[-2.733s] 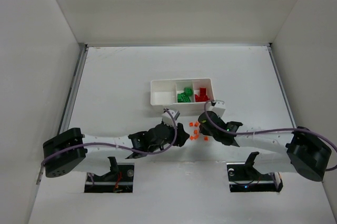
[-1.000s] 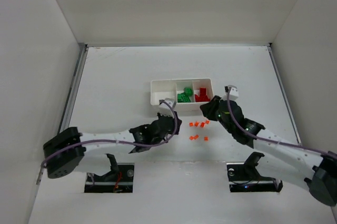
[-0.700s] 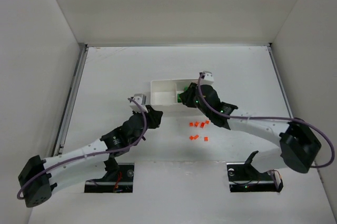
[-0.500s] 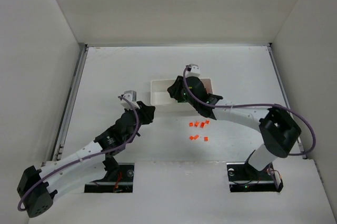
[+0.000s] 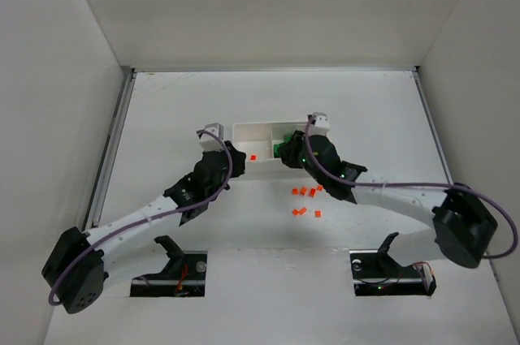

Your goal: Sort the legos into containers by color

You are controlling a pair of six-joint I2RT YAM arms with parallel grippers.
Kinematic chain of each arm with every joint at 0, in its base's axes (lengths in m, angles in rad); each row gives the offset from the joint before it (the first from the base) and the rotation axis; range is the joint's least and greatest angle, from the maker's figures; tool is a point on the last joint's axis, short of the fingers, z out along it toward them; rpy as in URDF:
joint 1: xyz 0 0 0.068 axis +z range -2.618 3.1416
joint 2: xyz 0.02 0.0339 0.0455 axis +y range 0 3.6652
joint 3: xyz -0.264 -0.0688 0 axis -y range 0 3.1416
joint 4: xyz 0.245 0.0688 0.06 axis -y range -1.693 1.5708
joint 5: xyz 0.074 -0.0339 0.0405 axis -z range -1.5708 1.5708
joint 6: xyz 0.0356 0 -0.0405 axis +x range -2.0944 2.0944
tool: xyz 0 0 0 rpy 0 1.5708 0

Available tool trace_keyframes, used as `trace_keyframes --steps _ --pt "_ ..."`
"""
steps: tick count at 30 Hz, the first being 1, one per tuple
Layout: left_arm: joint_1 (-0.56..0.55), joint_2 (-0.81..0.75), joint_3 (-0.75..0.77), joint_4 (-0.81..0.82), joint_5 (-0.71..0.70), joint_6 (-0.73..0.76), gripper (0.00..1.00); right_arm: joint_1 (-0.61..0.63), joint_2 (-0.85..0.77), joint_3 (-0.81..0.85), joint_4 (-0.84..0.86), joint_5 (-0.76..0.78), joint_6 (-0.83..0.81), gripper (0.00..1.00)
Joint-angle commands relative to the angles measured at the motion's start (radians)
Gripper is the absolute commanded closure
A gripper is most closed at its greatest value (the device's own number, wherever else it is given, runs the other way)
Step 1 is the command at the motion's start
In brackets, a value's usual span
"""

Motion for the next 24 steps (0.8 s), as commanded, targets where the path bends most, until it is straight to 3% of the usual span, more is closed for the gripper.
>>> trace_keyframes --steps 1,8,13,16,20,24 --pt "0.011 0.082 0.094 0.105 0.013 0.048 0.88 0.056 -0.162 -0.157 -0.020 0.132 0.032 0.77" --pt "0.071 0.341 0.221 0.157 0.013 0.105 0.85 0.140 -0.351 -0.298 -0.301 0.225 0.122 0.76" --pt "0.079 0.418 0.288 0.137 0.010 0.109 0.77 0.177 -0.328 -0.312 -0.392 0.268 0.156 0.56" --pt "0.079 0.433 0.304 0.126 0.011 0.112 0.64 0.177 -0.308 -0.305 -0.387 0.252 0.147 0.51" --pt "0.069 0.401 0.290 0.118 0.007 0.115 0.53 0.176 -0.276 -0.294 -0.401 0.246 0.145 0.50" --pt "0.031 0.337 0.243 0.121 0.014 0.116 0.57 0.156 -0.259 -0.289 -0.416 0.246 0.152 0.61"
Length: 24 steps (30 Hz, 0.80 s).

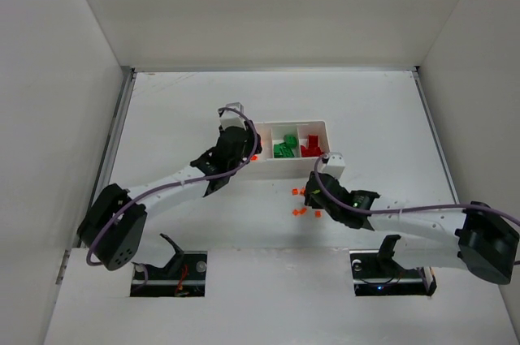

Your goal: Sort the legos into containers by color

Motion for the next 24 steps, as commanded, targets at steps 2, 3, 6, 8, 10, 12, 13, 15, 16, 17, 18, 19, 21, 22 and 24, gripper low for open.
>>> trace_keyframes --steps 2,3,6,8,10,12,13,15,16,17,18,19,21,22,24 --pt "-0.069 -0.112 -0.048 0.023 0.002 0.020 0.59 -0.022 0.030 0.029 -0.029 0.024 0.016 0.65" --pt "-0.094 -0.126 -0.062 0.023 0.007 0.020 0.60 -0.028 0.044 0.033 -0.033 0.024 0.018 0.66" --pt "-0.167 -0.148 -0.103 0.021 0.027 -0.005 0.61 -0.041 0.096 0.047 -0.033 0.024 0.021 0.65" --pt "-0.206 -0.154 -0.120 0.030 0.047 -0.049 0.61 -0.053 0.125 0.058 -0.032 0.027 0.021 0.60" --pt "-0.240 -0.151 -0.131 0.050 0.051 -0.083 0.61 -0.071 0.153 0.070 -0.020 0.027 0.015 0.58" --pt "-0.261 -0.142 -0.137 0.070 0.047 -0.081 0.61 -0.079 0.176 0.081 -0.010 0.030 0.010 0.58" --pt "-0.263 -0.134 -0.140 0.073 0.048 -0.081 0.61 -0.082 0.185 0.084 -0.007 0.030 0.008 0.58" --pt "-0.266 -0.123 -0.146 0.075 0.053 -0.089 0.61 -0.090 0.214 0.092 -0.003 0.033 0.005 0.60" --pt "-0.272 -0.119 -0.151 0.076 0.053 -0.092 0.61 -0.091 0.228 0.096 -0.003 0.036 0.007 0.62" --pt "-0.277 -0.119 -0.159 0.078 0.053 -0.095 0.61 -0.093 0.239 0.098 -0.001 0.041 0.010 0.64" --pt "-0.281 -0.119 -0.168 0.081 0.052 -0.100 0.61 -0.093 0.249 0.098 0.005 0.046 0.012 0.65" --pt "-0.284 -0.123 -0.179 0.084 0.048 -0.104 0.61 -0.093 0.259 0.098 0.009 0.049 0.013 0.68" --pt "-0.287 -0.132 -0.196 0.089 0.045 -0.117 0.61 -0.090 0.265 0.098 0.019 0.059 0.021 0.78" --pt "-0.289 -0.134 -0.200 0.093 0.045 -0.126 0.61 -0.088 0.257 0.096 0.019 0.070 0.025 0.80" --pt "-0.293 -0.123 -0.196 0.098 0.053 -0.137 0.61 -0.088 0.222 0.092 0.002 0.087 0.030 0.82"
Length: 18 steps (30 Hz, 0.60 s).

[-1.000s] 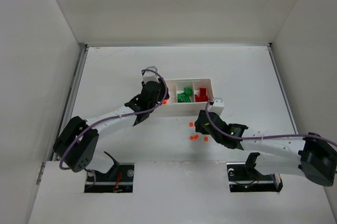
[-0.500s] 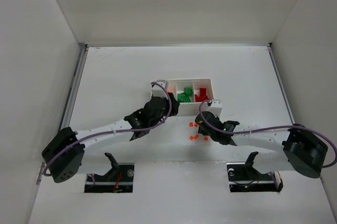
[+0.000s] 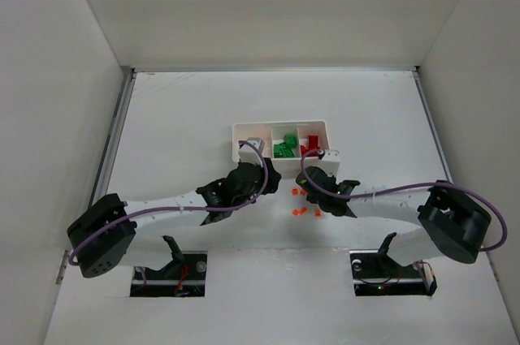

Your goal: Sort the legos into containers by color

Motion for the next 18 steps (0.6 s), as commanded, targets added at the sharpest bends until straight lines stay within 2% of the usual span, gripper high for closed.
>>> trace_keyframes --steps 1,7,10,18 --pt "-0.017 0.002 0.004 0.060 0.000 -0.031 0.61 -0.002 -0.055 0.016 -0.004 0.053 0.015 0.83" --pt "-0.105 0.096 0.073 0.073 -0.011 0.004 0.57 -0.007 -0.285 -0.050 -0.084 0.069 0.049 0.83" --pt "-0.141 0.168 0.116 0.080 -0.026 0.025 0.55 -0.060 -0.391 -0.104 -0.073 0.064 0.061 0.83" --pt "-0.198 0.358 0.250 0.081 -0.120 0.139 0.54 -0.137 -0.491 -0.156 -0.007 0.021 0.047 0.83"
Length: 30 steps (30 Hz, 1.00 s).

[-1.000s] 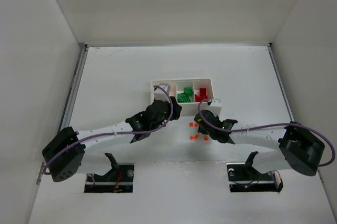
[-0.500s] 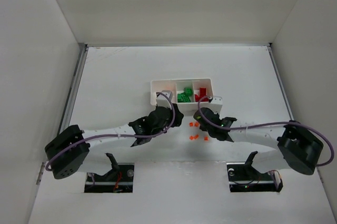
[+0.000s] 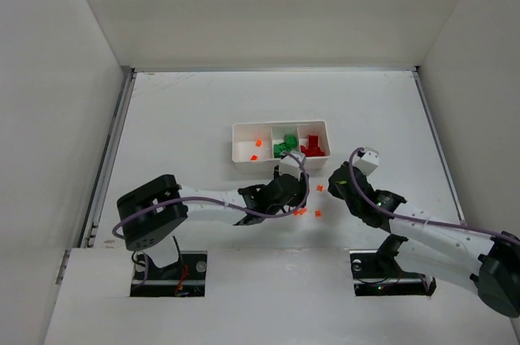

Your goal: Sort the legos into containers by color

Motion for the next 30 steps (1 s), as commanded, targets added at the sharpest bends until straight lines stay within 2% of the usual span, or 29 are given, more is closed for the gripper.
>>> trace_keyframes --steps 1,7,20,26,30 --pt "-0.017 0.066 0.090 0.040 -0.081 0.090 0.54 -0.016 -0.028 -0.015 0.049 -0.011 -0.002 0.83" --pt "-0.029 0.176 0.173 0.022 -0.108 0.135 0.56 -0.052 -0.071 -0.056 0.088 -0.054 -0.011 0.82" --pt "-0.033 0.282 0.259 -0.058 -0.096 0.145 0.69 -0.142 -0.149 -0.113 0.132 -0.117 -0.045 0.82" --pt "-0.029 0.289 0.260 -0.078 -0.102 0.139 0.69 -0.157 -0.148 -0.113 0.145 -0.127 -0.056 0.82" --pt "-0.036 0.282 0.247 -0.067 -0.131 0.135 0.62 -0.159 -0.148 -0.113 0.145 -0.130 -0.056 0.82"
